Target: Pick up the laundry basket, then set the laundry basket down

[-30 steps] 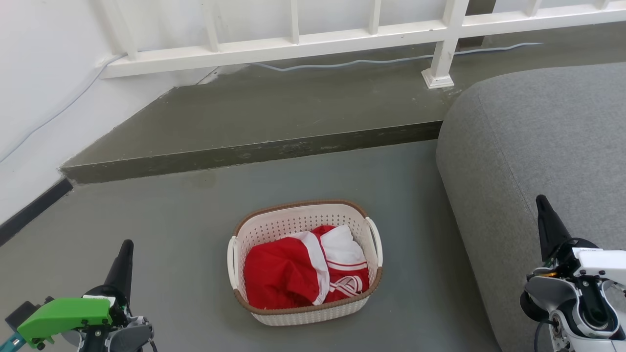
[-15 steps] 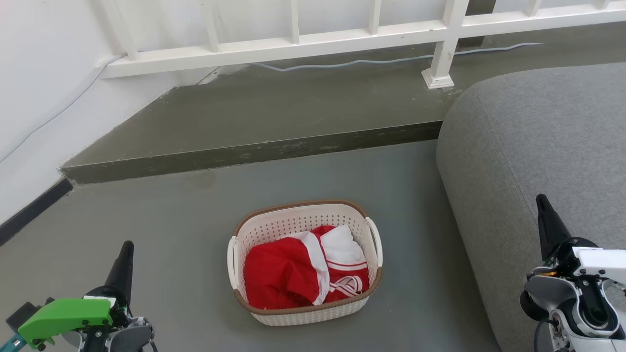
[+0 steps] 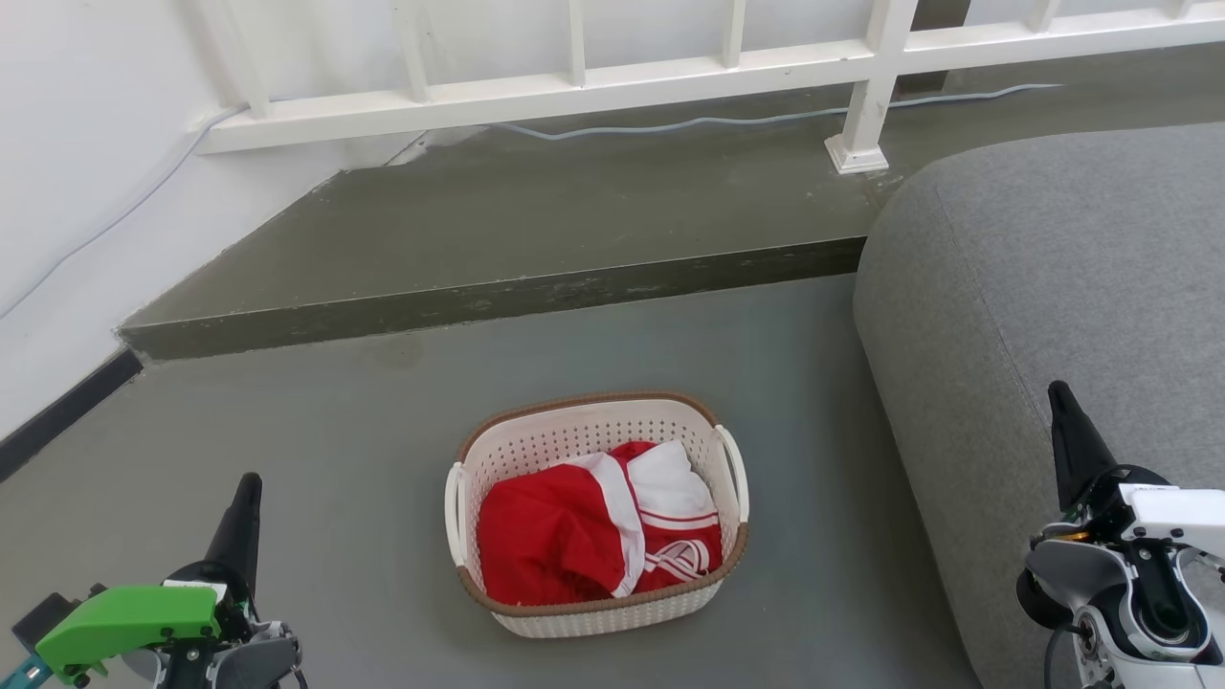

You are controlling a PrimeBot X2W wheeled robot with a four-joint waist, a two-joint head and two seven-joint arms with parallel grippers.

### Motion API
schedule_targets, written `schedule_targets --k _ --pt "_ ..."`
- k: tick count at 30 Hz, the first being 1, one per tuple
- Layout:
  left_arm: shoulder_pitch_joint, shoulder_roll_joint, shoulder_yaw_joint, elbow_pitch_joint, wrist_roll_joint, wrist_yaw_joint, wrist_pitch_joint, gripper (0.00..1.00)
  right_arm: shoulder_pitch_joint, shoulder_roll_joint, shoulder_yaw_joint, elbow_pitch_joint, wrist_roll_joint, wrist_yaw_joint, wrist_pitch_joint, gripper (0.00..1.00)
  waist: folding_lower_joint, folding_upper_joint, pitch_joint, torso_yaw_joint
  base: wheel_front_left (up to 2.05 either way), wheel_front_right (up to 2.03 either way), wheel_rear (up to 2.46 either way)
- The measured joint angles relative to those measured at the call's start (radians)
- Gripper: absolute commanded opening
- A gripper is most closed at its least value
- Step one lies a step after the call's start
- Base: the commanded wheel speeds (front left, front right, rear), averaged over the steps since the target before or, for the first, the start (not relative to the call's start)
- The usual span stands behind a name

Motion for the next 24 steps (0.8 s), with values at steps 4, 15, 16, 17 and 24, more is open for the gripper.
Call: schedule_targets --k 4,15,16,17,24 --pt "0.0 0.0 0.0 0.003 0.0 0.0 0.0 0.0 0.0 0.001 0.0 0.001 0.0 0.0 0.0 0.0 0.0 0.0 0.0 0.0 0.0 0.0 0.0" --pt "-0.001 0.0 0.001 0.005 0.0 0.0 0.003 0.0 0.0 0.001 -0.002 0.004 0.0 0.0 0.0 0.0 0.0 0.0 0.0 0.0 0.0 0.0 0.0" --pt "-0.001 0.0 0.001 0.005 0.0 0.0 0.003 0.0 0.0 0.001 -0.002 0.004 0.0 0.0 0.0 0.0 0.0 0.0 0.0 0.0 0.0 0.0 0.0" --pt "-0.001 0.0 0.001 0.005 0.0 0.0 0.003 0.0 0.0 0.001 -0.002 0.004 0.0 0.0 0.0 0.0 0.0 0.0 0.0 0.0 0.0 0.0 0.0" --pt "-0.001 -0.001 0.002 0.007 0.0 0.0 0.003 0.0 0.0 0.002 -0.002 0.005 0.0 0.0 0.0 0.0 0.0 0.0 0.0 0.0 0.0 0.0 0.0"
